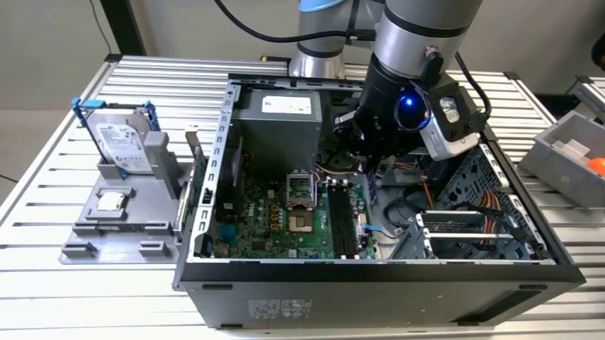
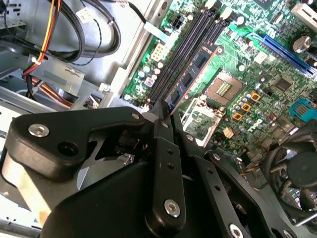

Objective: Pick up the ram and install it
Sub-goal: 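Insert the ram into the slot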

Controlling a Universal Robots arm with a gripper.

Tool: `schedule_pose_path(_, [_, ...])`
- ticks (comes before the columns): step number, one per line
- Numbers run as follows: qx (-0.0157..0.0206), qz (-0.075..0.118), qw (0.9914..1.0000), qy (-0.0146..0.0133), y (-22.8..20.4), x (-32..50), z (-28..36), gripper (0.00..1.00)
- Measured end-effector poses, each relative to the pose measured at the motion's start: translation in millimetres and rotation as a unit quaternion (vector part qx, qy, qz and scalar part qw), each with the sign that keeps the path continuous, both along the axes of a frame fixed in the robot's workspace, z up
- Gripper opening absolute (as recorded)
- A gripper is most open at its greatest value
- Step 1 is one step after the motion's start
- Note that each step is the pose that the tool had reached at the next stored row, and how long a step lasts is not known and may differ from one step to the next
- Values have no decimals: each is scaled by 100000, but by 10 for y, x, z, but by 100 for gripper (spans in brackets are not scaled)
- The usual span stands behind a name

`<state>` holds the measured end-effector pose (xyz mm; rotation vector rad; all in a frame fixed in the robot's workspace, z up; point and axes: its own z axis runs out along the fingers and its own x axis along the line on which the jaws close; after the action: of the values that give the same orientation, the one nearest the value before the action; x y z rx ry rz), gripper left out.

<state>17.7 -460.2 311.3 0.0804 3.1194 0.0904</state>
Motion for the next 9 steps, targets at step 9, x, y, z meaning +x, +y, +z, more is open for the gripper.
schedule_pose_path(9, [10, -1, 100000, -1, 0, 0, -1, 0])
